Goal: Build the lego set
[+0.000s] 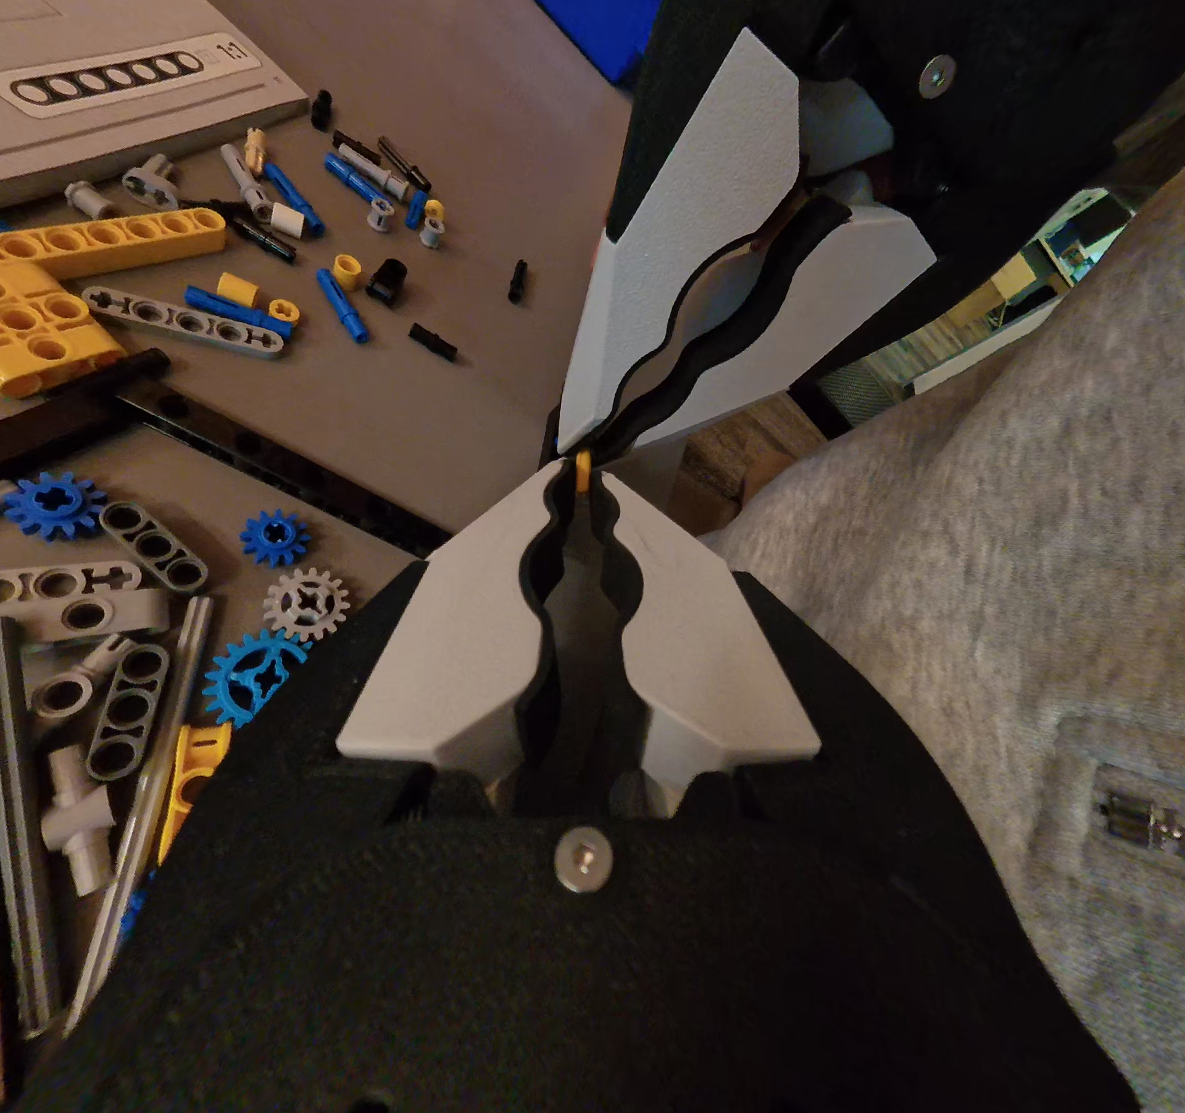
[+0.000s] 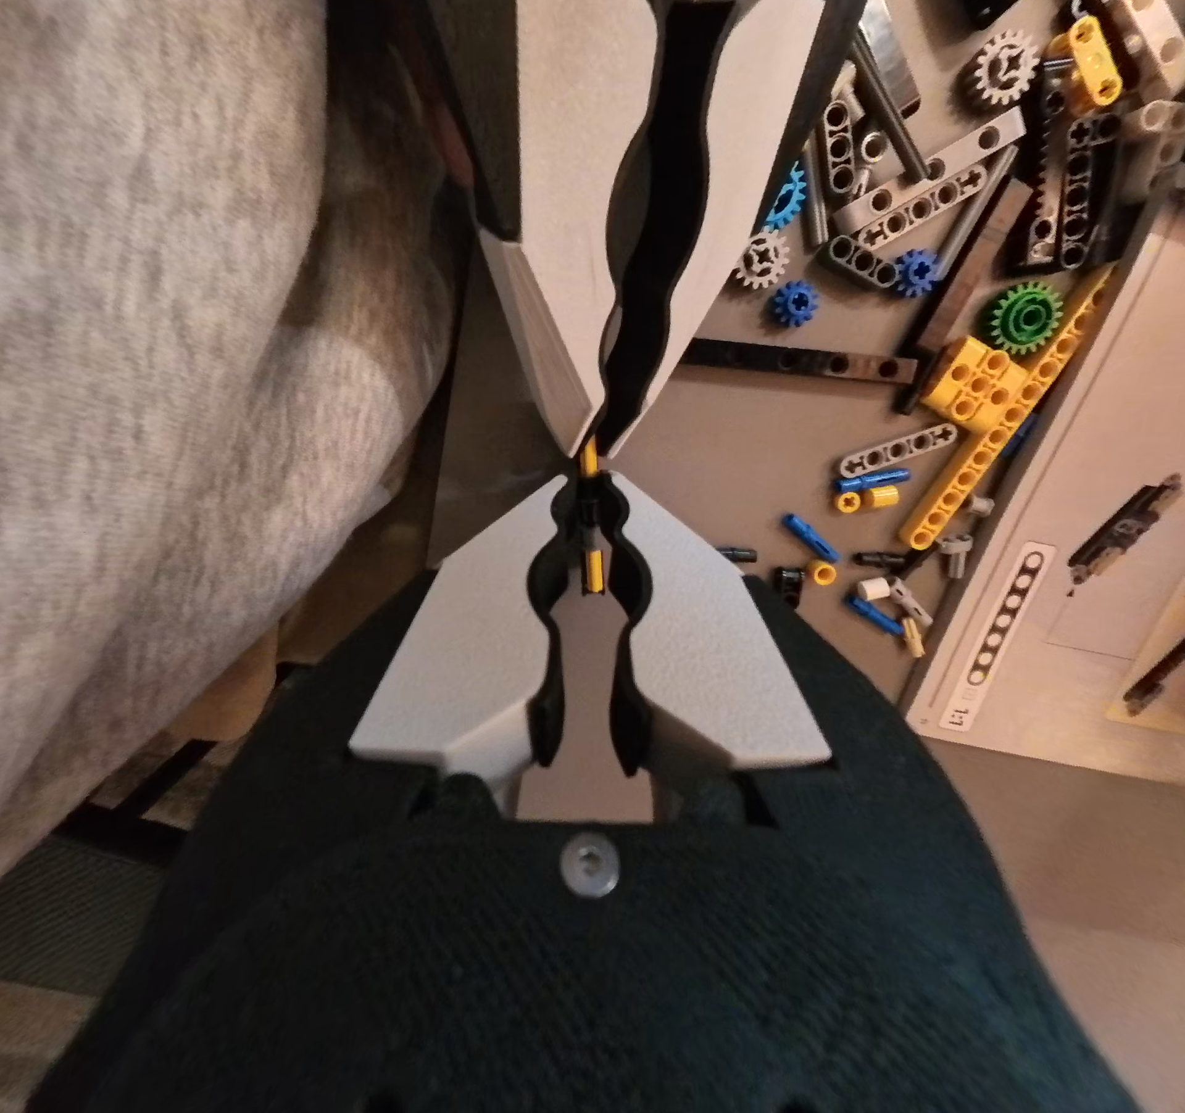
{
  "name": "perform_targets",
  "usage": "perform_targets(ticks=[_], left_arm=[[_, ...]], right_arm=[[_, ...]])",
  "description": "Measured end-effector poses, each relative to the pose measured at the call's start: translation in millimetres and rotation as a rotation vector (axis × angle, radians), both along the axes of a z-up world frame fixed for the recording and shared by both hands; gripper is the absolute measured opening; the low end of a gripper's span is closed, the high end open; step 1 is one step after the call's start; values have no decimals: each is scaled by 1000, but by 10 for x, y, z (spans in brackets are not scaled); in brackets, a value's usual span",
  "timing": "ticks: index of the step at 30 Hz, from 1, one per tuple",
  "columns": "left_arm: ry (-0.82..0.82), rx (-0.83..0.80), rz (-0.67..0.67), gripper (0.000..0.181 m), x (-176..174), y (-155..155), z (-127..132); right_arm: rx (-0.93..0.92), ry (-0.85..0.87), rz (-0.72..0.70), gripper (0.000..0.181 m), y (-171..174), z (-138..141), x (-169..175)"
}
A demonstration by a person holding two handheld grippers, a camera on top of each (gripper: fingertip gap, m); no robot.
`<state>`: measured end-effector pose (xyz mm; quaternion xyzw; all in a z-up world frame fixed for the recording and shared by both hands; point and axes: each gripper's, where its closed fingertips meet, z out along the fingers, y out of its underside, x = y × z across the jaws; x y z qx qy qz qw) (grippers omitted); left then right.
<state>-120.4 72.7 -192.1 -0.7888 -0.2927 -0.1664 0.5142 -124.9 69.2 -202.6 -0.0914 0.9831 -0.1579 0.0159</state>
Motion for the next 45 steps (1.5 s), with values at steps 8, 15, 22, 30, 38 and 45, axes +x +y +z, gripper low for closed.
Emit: perform_targets(ticks=[8, 15, 22, 30, 38, 45], left_arm=[[-1, -5, -4, 3, 3, -3, -7], [3, -11, -3, 4, 1, -10, -15], [21, -17, -1, 4, 1, -7, -17], [26, -17, 1, 4, 1, -10, -11], [18, -8, -13, 3, 21, 4, 3], [20, -10, -2, 3, 5, 2, 2]], right_arm=[[33, -9, 12, 4, 10, -9, -4], [49, -7, 26, 4, 10, -11, -7], [49, 9, 38, 4, 12, -8, -9], [22, -3, -19, 6, -12, -8, -5], [-11, -27, -193, 15, 149, 117, -124], [12, -38, -131, 4, 141, 75, -37]])
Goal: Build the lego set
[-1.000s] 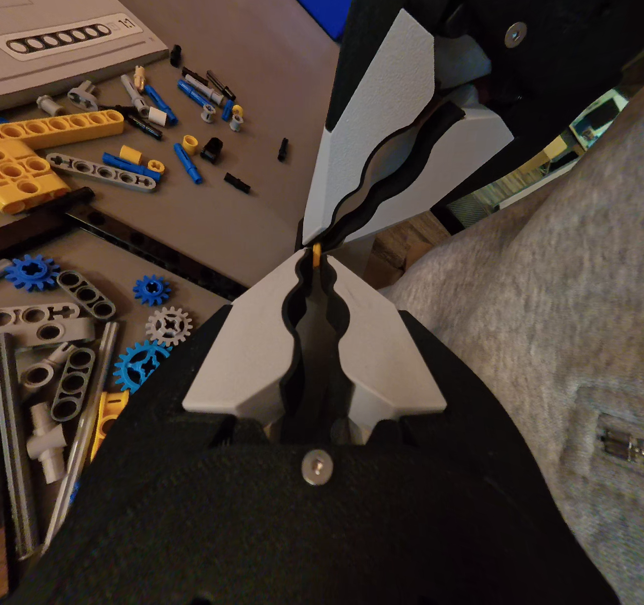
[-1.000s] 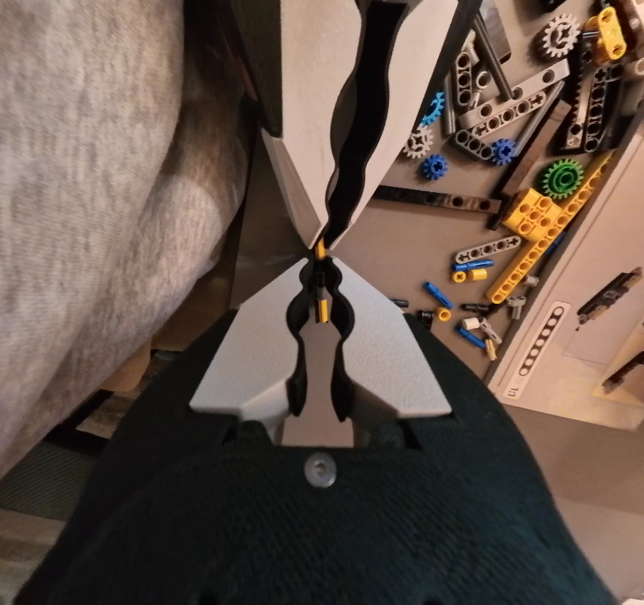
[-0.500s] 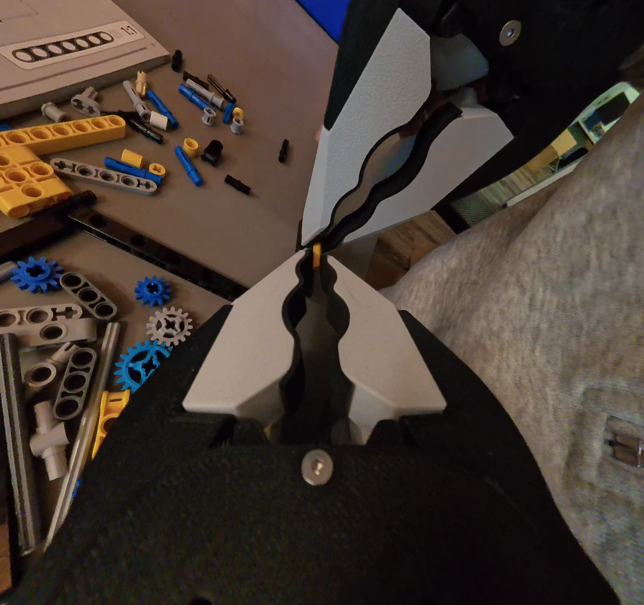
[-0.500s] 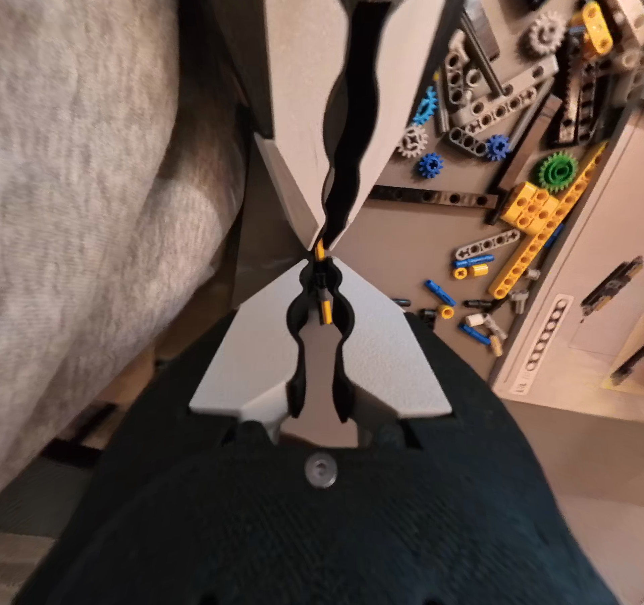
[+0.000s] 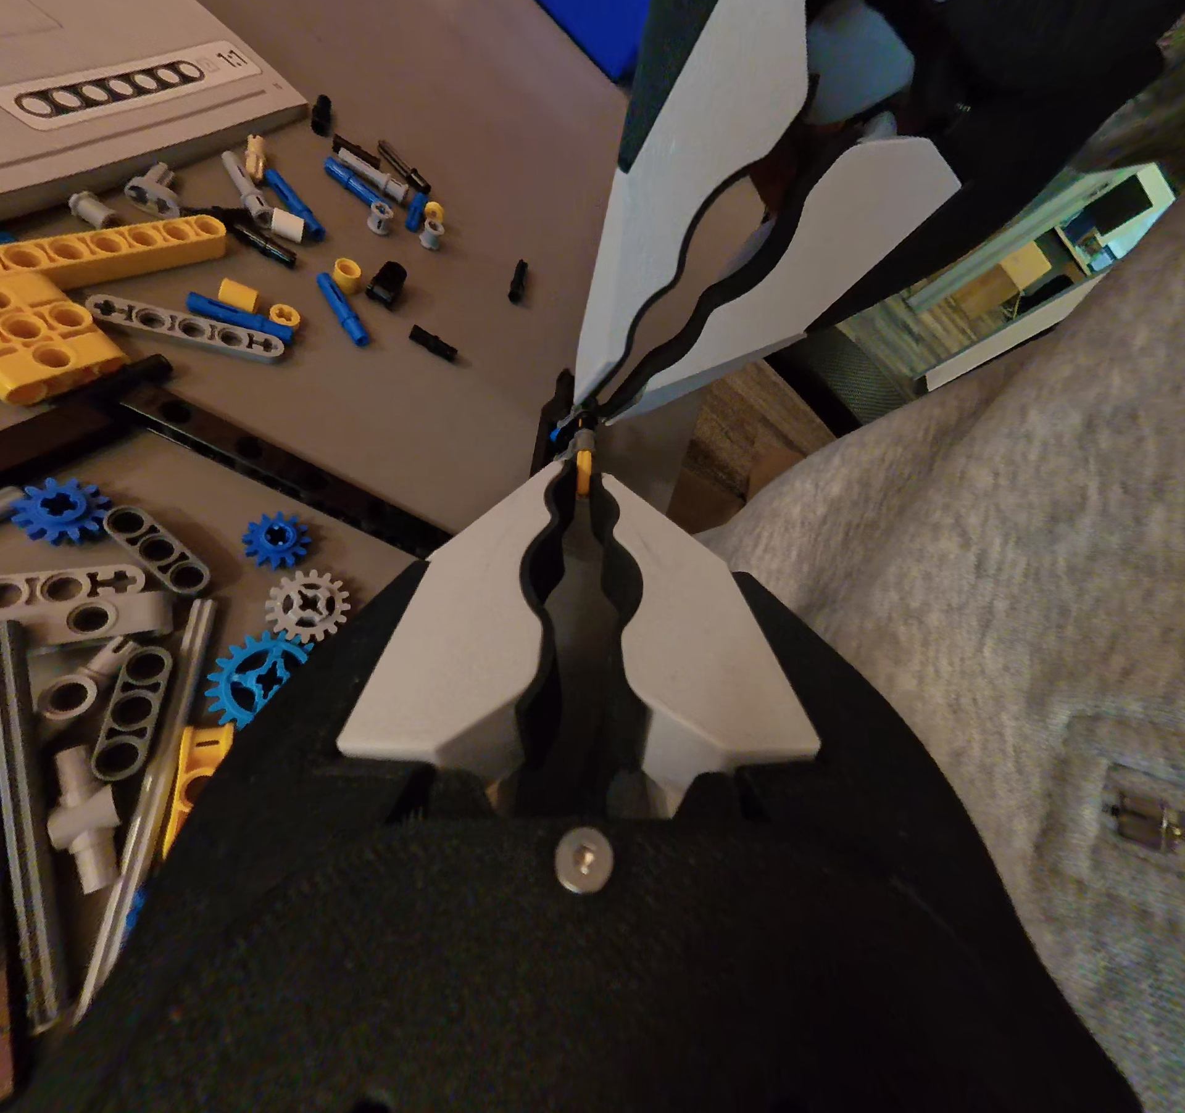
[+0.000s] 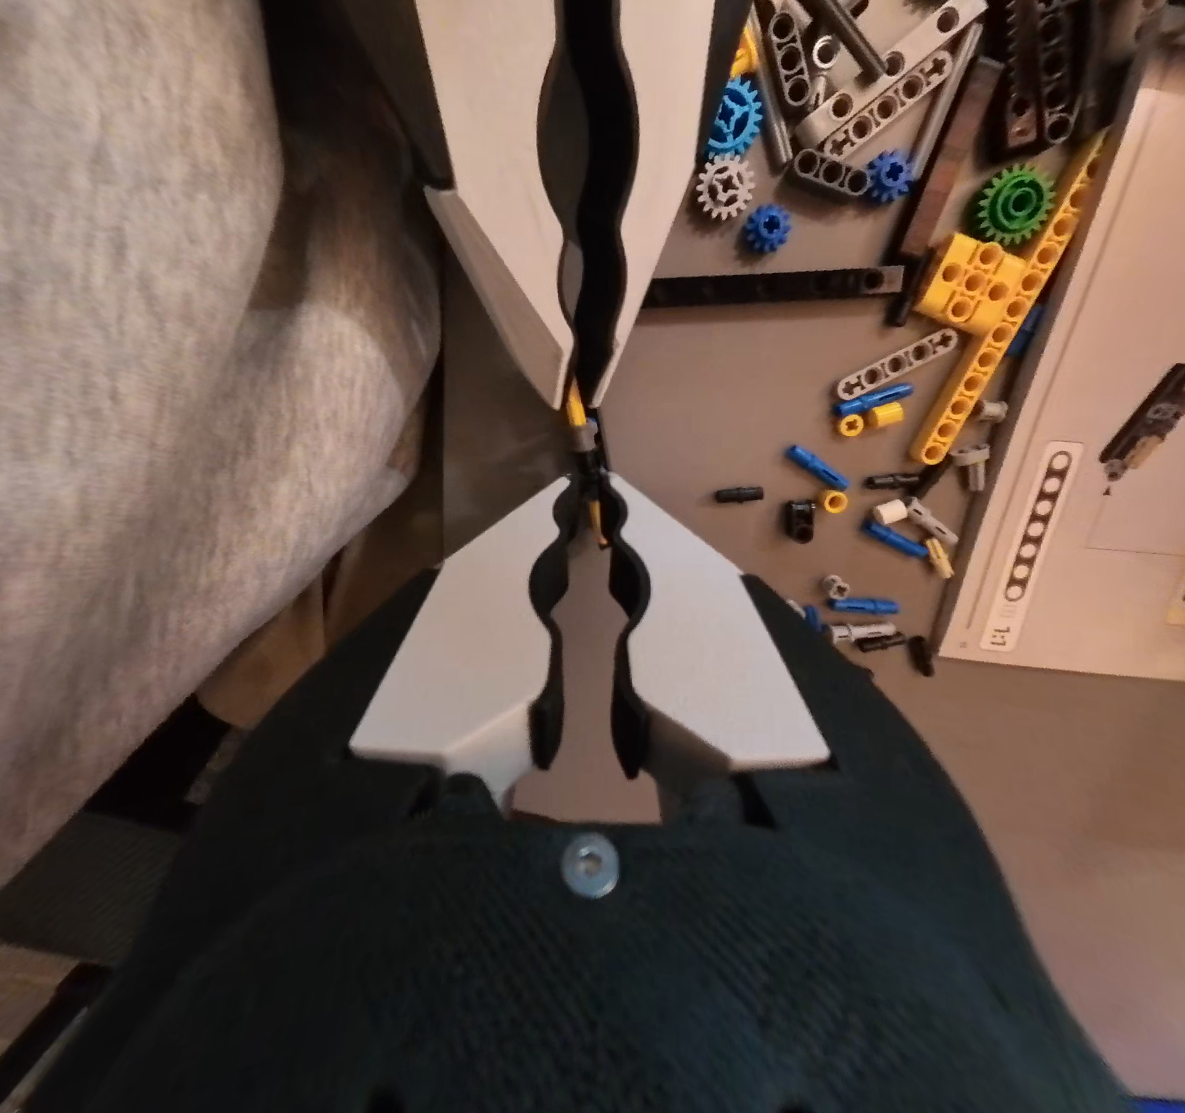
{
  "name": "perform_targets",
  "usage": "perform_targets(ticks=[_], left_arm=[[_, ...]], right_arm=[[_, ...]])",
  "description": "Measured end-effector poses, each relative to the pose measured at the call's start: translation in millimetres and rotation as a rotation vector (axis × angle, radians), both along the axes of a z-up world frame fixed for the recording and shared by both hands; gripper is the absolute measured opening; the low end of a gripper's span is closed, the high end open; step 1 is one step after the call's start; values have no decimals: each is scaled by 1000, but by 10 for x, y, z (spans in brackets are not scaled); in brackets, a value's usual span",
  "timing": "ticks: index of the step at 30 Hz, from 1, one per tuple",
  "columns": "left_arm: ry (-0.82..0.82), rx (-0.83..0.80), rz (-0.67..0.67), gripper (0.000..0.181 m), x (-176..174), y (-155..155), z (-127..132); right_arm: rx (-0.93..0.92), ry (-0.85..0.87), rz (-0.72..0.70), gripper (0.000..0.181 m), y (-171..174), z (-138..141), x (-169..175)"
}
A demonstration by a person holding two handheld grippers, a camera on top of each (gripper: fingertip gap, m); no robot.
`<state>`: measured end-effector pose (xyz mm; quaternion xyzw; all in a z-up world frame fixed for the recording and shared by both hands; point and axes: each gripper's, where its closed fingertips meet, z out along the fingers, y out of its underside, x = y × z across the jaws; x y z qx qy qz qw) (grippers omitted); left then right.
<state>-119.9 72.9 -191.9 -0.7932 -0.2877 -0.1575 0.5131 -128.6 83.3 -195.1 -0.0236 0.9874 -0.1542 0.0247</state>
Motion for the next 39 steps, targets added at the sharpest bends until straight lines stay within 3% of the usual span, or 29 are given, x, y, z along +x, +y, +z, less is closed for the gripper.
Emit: perform_targets(ticks=[7, 9, 13, 21, 30, 39], left_arm=[[-6, 3, 6, 3, -11, -3, -1], [-5, 2, 4, 3, -8, -1, -3], [-10, 4, 6, 3, -13, -2, -4], [-20, 5, 9, 3, -22, -4, -8], [-23, -1, 6, 4, -13, -4, -18], [-49, 8, 14, 4, -33, -9, -16]], right_arm=[[34, 45, 34, 5, -2, 8, -34], [27, 16, 36, 15, -16, 37, -2], [36, 4, 43, 19, -42, -12, 36], [45, 58, 67, 6, -59, -78, -11], [99, 90, 124, 6, -58, -87, -2], [49, 45, 49, 6, -68, -81, -24]])
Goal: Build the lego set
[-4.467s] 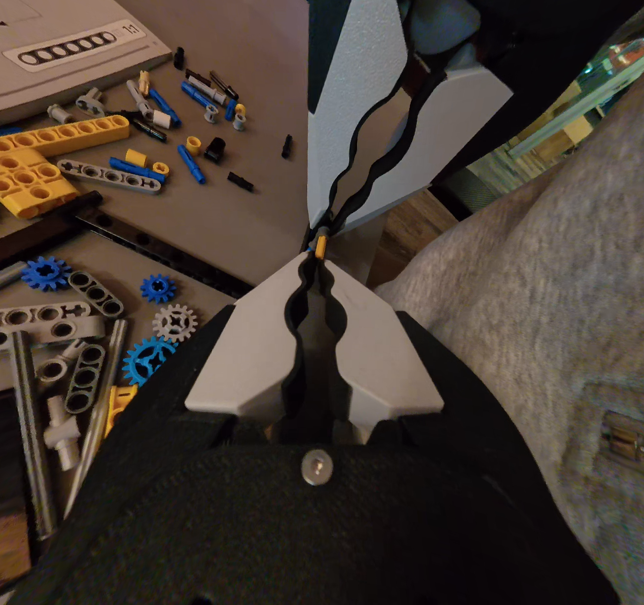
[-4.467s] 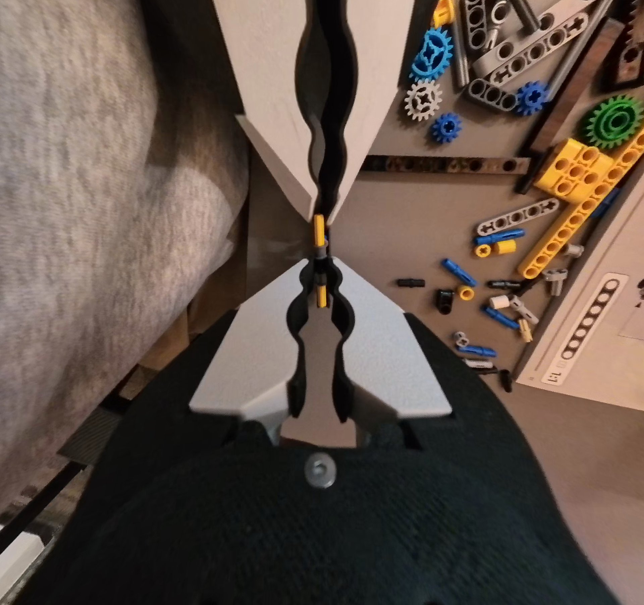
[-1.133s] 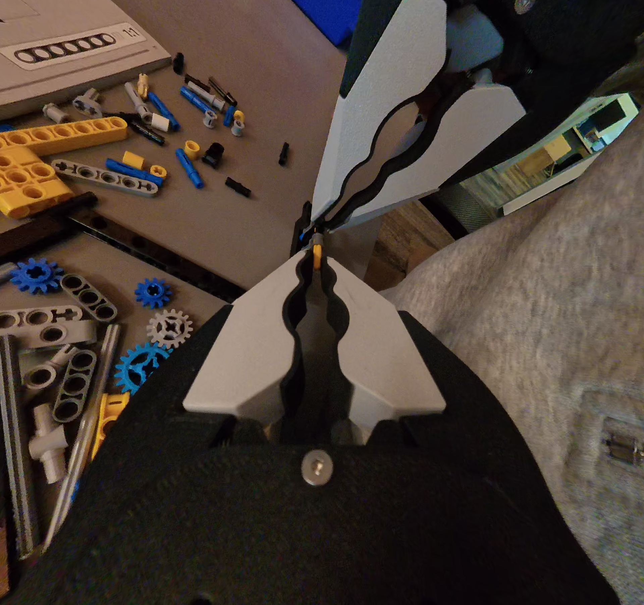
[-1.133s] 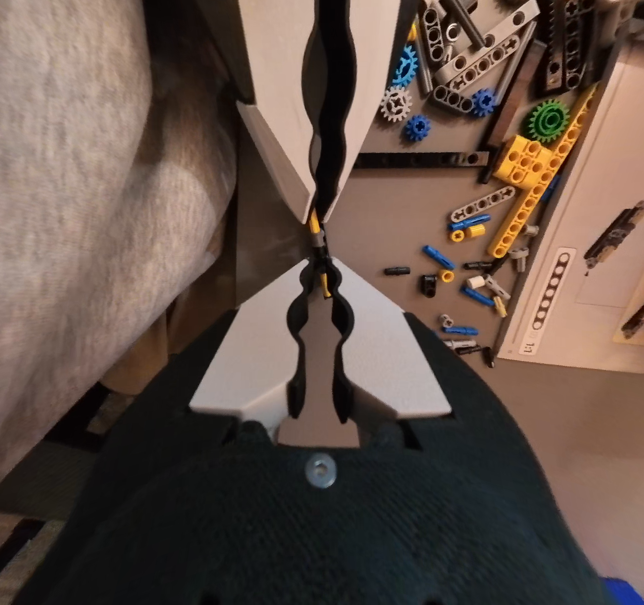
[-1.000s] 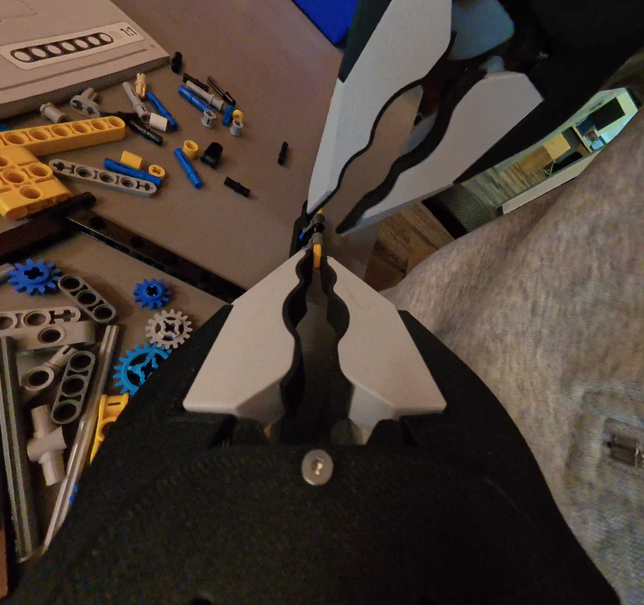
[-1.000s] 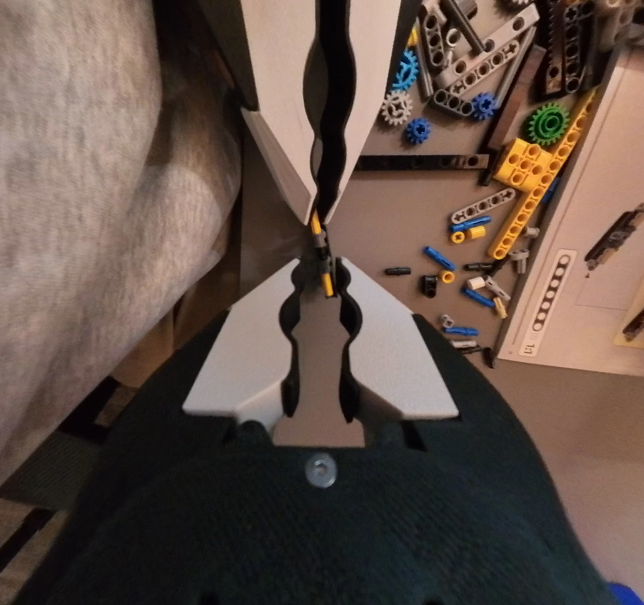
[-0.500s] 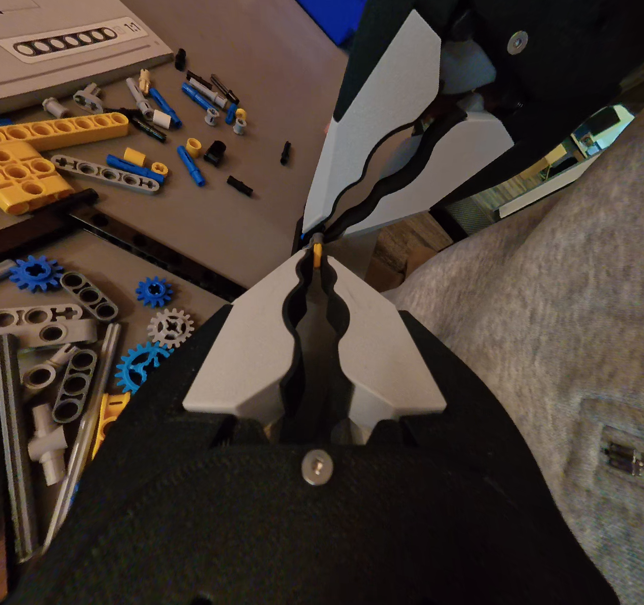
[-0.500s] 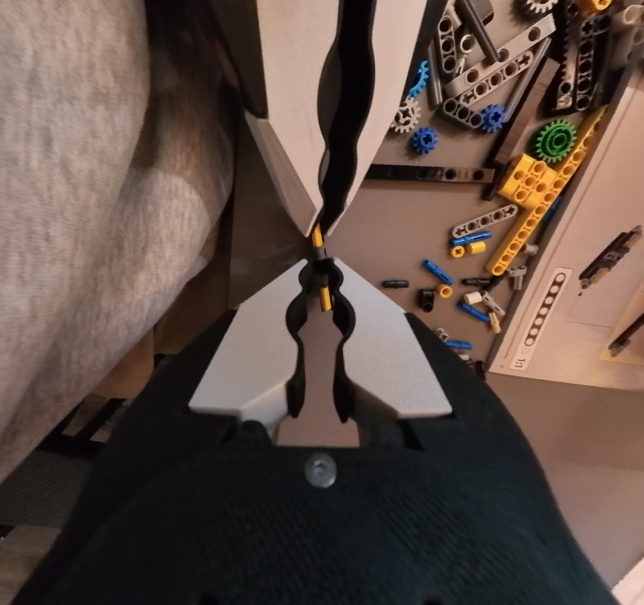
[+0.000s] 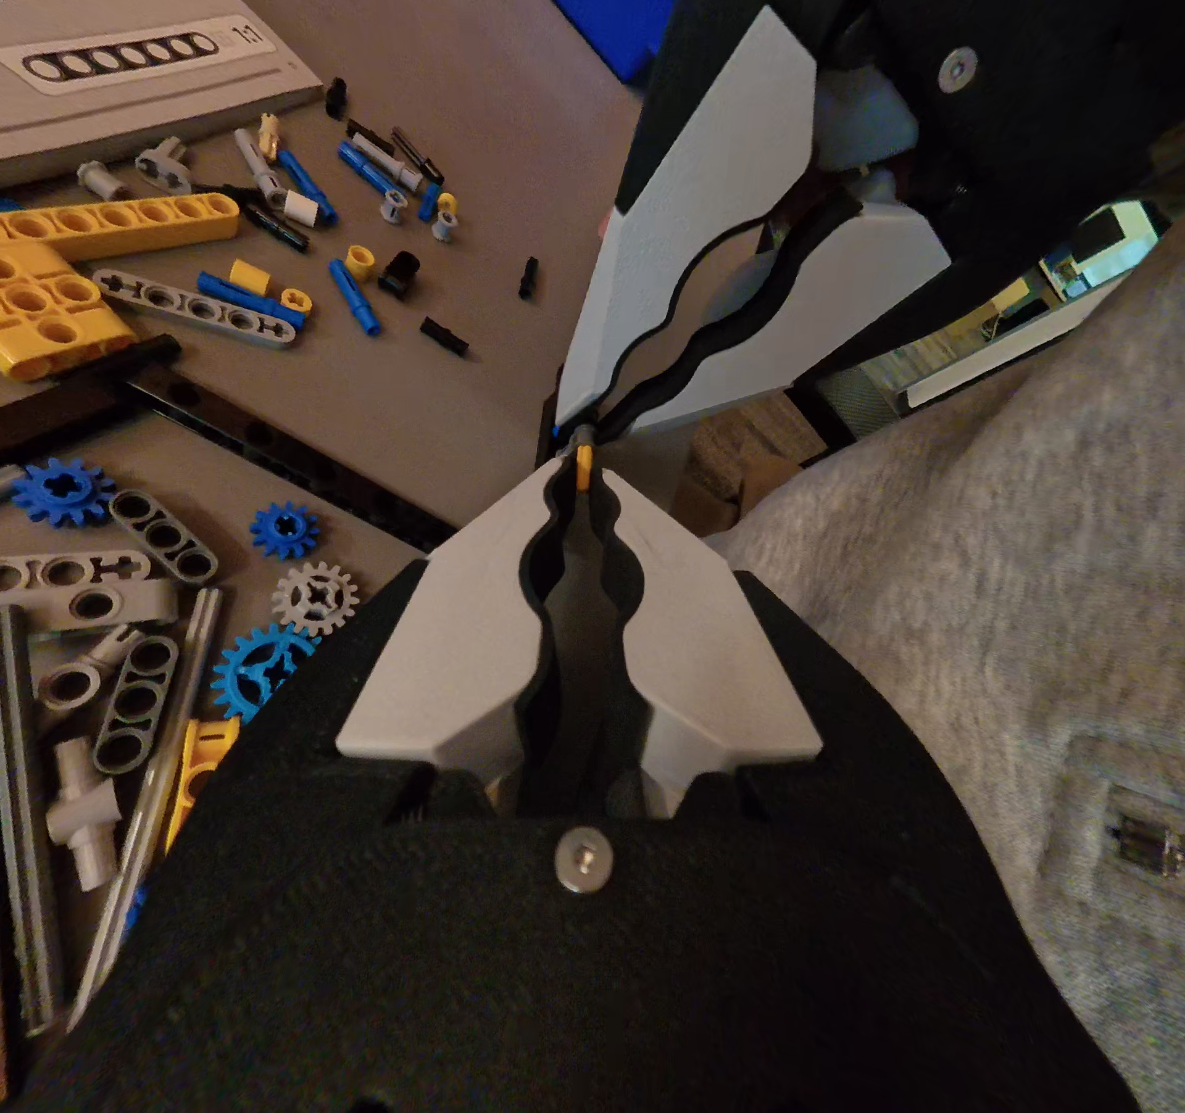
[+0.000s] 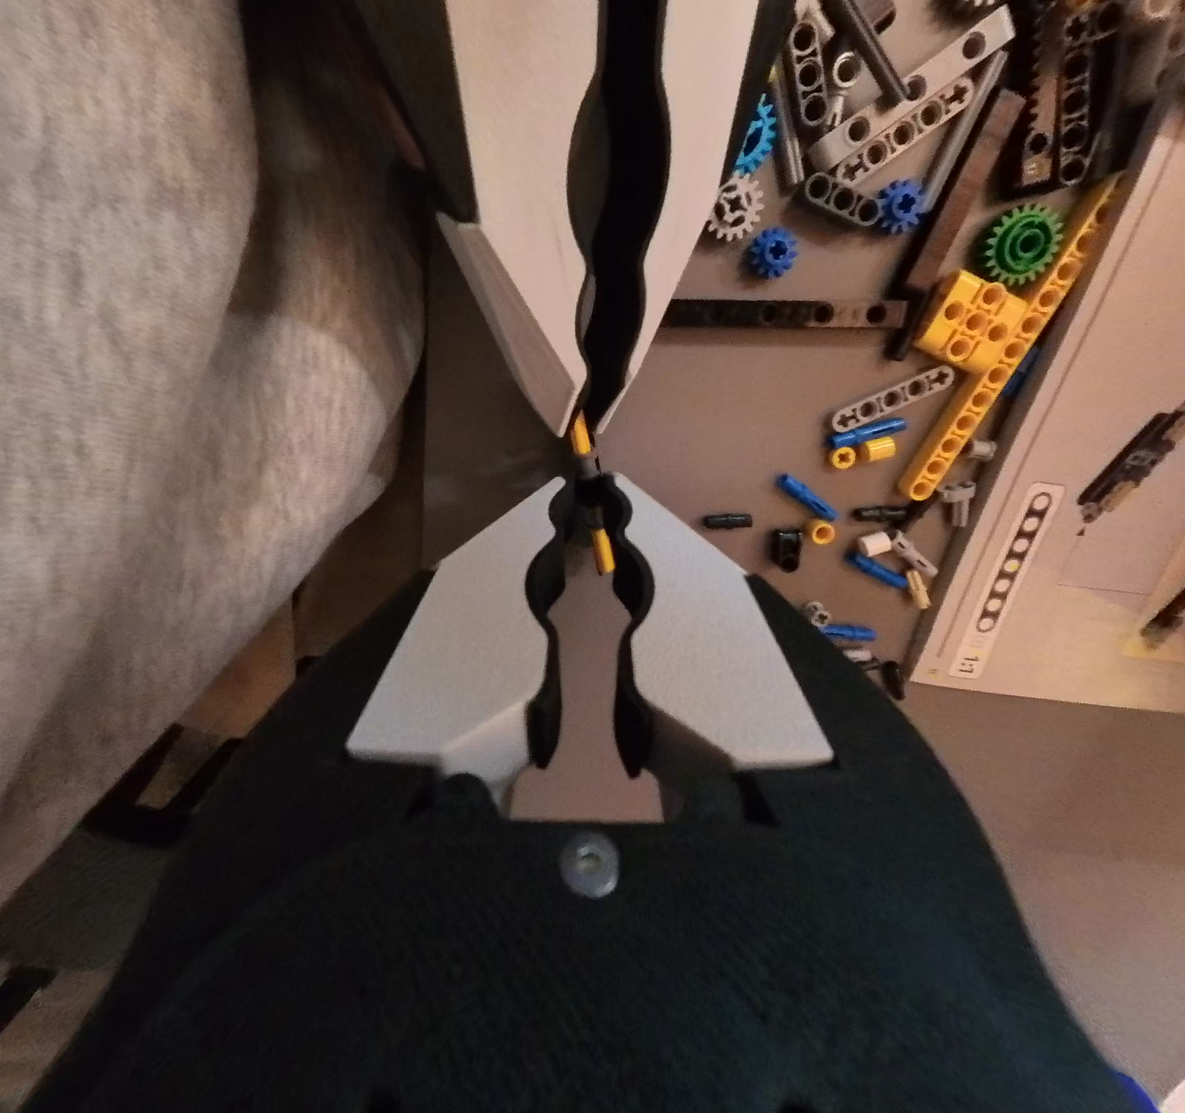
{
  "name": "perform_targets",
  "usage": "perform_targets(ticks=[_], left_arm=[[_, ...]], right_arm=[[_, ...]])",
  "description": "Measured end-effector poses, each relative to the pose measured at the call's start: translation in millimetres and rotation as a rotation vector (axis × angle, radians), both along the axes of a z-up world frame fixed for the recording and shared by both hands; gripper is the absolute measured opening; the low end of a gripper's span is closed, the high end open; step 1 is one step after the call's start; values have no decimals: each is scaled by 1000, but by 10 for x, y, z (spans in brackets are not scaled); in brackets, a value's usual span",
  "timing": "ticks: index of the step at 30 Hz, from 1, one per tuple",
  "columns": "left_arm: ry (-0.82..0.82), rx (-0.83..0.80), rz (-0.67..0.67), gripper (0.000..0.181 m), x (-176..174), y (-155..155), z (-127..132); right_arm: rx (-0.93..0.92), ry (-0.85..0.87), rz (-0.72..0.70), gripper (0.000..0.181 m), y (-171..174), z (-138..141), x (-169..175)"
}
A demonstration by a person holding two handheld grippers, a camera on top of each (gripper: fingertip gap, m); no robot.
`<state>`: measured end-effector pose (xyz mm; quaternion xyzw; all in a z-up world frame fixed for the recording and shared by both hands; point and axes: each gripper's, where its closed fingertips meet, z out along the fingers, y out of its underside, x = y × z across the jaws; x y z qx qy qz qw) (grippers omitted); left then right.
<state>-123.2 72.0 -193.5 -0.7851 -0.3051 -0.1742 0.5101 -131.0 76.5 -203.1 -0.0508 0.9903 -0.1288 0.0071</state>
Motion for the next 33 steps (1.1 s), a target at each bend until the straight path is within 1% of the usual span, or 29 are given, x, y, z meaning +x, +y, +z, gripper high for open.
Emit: perform_targets(ticks=[3, 5, 7, 11, 17, 21, 28, 33], left_arm=[[-6, -3, -3, 4, 3, 0, -6], [-2, -46, -9, 3, 14, -3, -71], [10, -53, -7, 3, 12, 1, -76], [-11, -38, -2, 3, 0, 1, -66], [-20, 39, -2, 4, -4, 7, 42], [-12, 39, 2, 5, -6, 3, 46], [9, 33, 7, 10, -7, 7, 43], [12, 12, 8, 6, -8, 14, 13]], right_arm=[[-21, 40, 19, 10, -18, 9, -2], [-24, 47, 23, 12, -19, 6, -1], [-18, 42, 31, 9, -5, -1, 9], [-20, 49, 47, 8, -5, -8, 2], [-41, -9, 10, 8, -1, 5, 30], [-36, -49, -2, 7, 2, 7, 40], [15, -106, 31, 7, 12, 4, 48], [34, -174, 30, 6, 17, 10, 46]])
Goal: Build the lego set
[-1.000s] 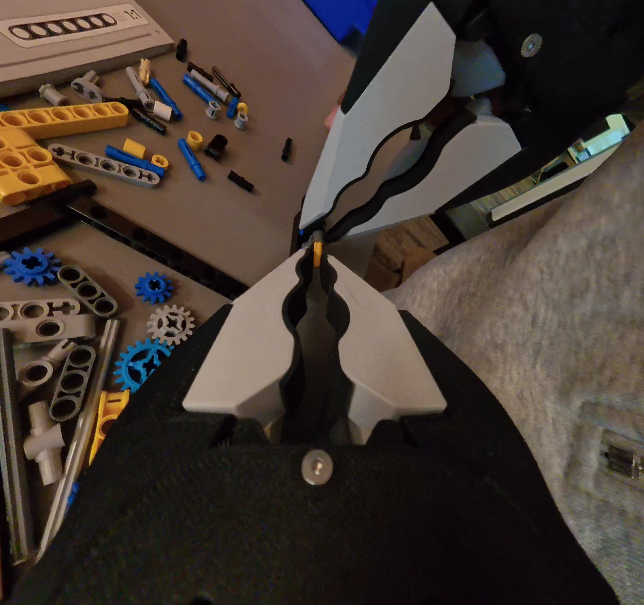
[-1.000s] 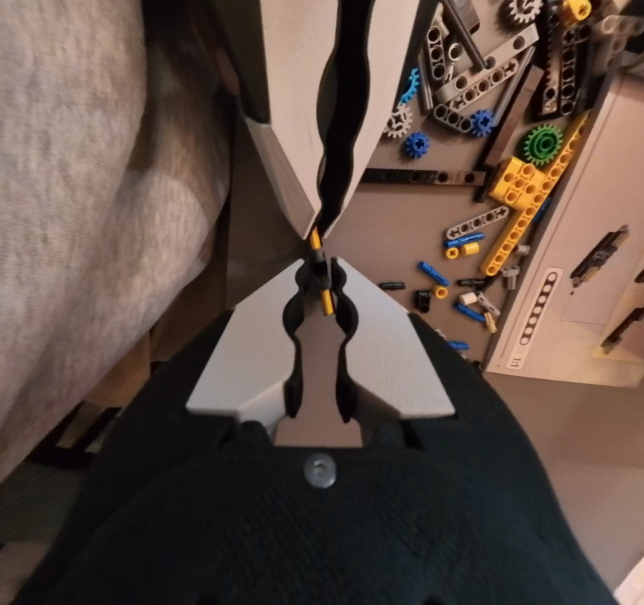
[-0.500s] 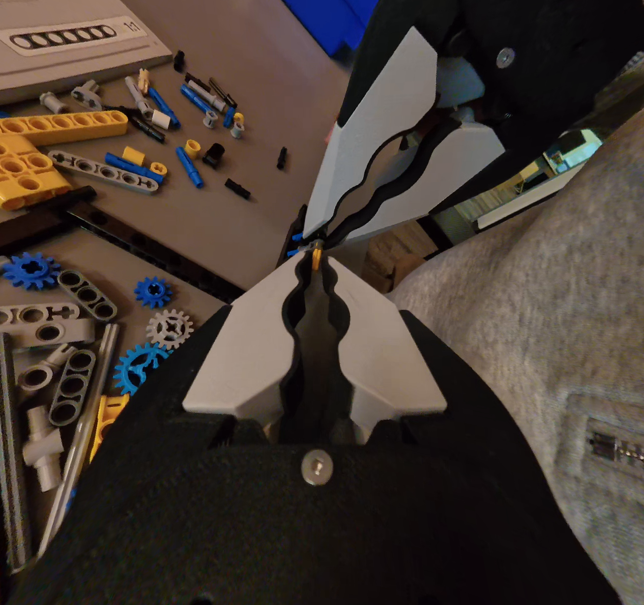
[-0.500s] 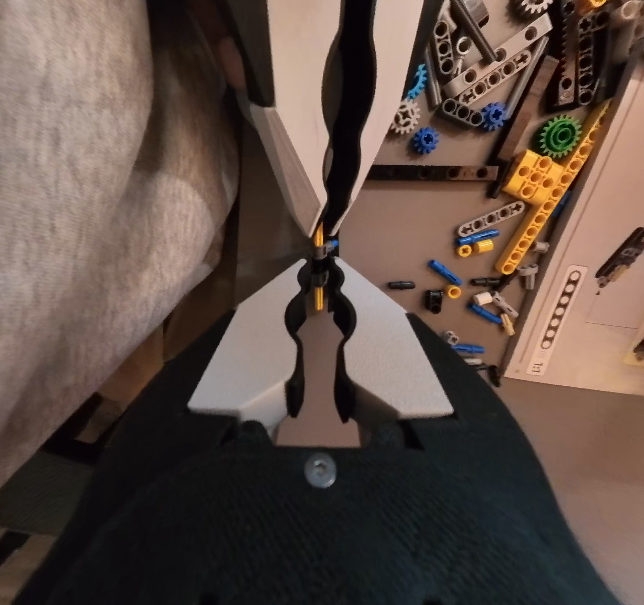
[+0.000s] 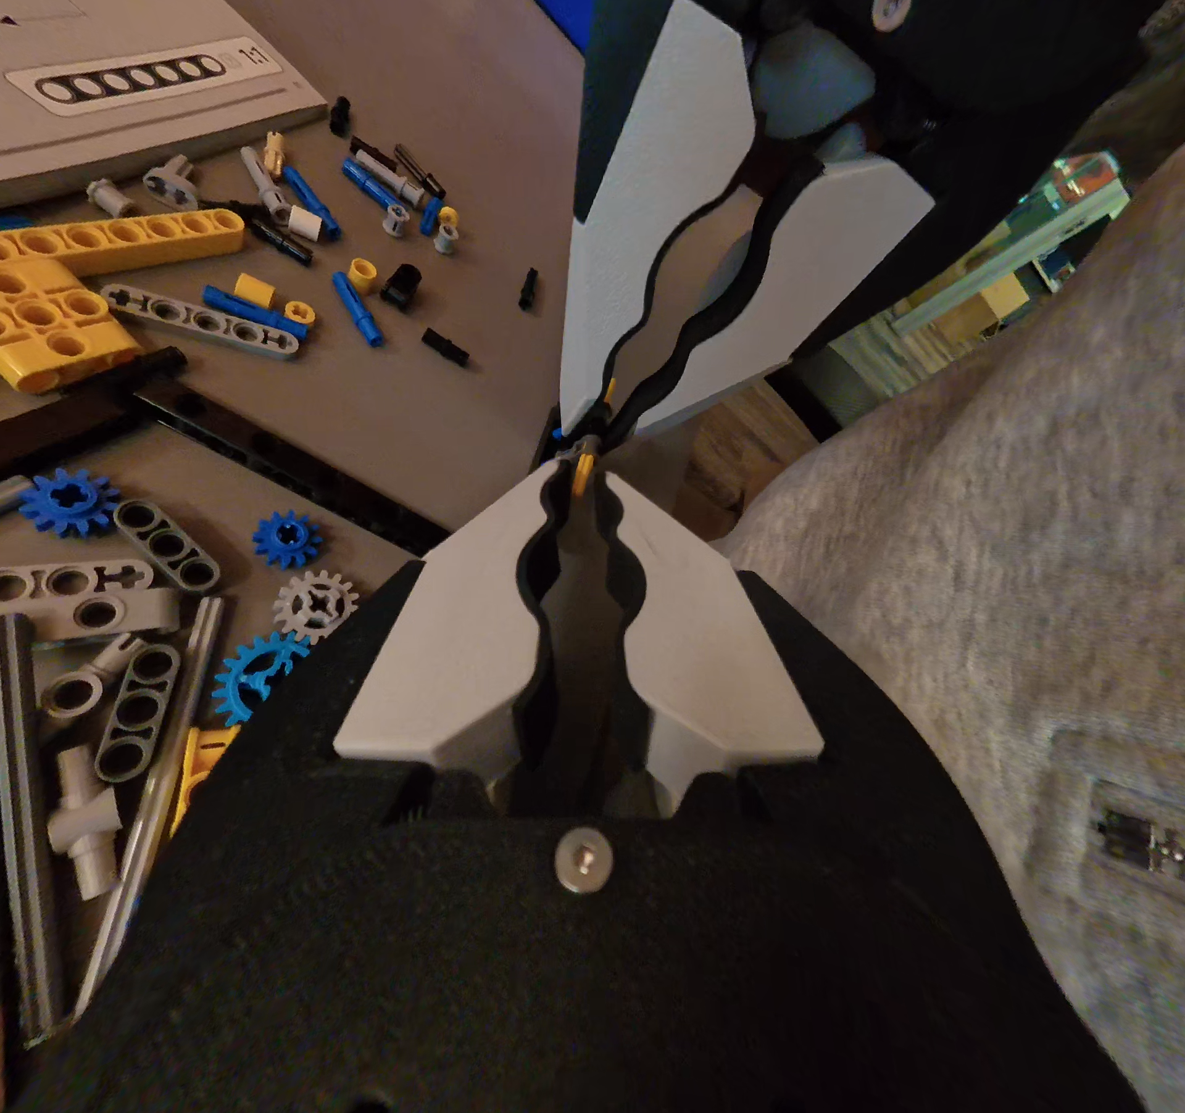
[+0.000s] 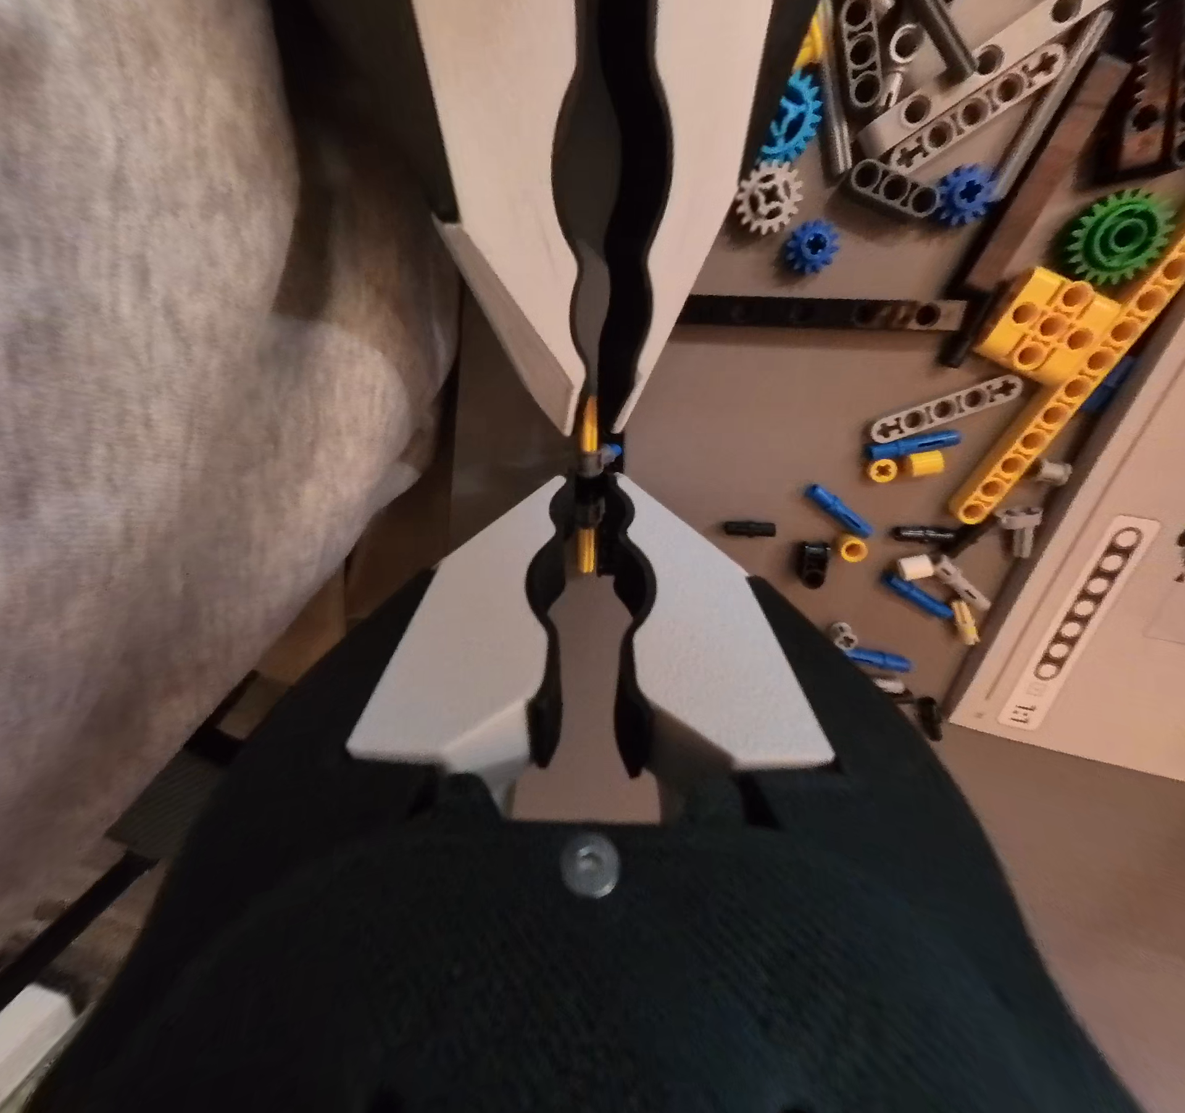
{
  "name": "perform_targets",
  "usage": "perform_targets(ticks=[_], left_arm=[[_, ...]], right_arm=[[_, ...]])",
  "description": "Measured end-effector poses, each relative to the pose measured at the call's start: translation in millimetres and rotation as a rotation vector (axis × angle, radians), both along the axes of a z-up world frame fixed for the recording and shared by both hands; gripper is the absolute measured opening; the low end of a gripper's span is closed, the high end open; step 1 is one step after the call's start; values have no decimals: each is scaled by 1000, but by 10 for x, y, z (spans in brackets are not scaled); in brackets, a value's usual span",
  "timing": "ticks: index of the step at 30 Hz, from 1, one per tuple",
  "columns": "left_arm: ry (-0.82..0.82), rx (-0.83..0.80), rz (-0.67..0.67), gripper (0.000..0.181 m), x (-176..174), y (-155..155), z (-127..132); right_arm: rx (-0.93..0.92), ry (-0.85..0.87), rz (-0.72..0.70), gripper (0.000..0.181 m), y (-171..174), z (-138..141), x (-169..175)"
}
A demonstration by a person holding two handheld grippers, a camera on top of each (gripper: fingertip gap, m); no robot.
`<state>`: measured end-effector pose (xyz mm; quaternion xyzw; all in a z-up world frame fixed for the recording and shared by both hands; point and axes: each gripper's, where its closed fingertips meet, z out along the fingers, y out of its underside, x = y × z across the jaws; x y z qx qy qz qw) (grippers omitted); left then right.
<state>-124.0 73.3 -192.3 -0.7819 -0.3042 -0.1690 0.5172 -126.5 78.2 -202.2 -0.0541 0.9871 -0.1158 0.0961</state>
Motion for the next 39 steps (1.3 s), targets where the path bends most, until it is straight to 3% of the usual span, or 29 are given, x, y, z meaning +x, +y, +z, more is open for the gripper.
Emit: perform_targets(ticks=[11, 22, 31, 39], left_arm=[[-19, -2, 1, 4, -12, 6, -14], [-43, 13, 3, 4, -24, 5, -3], [-49, 12, 4, 4, -28, 13, -6], [-40, 8, 7, 4, -30, 11, -8]], right_arm=[[-32, -157, -81, 7, 1, 9, -15], [-65, 44, -35, 21, 14, 12, -77], [-63, 171, 71, 8, -6, 18, -80], [-82, 139, 58, 5, -5, 26, -61]])
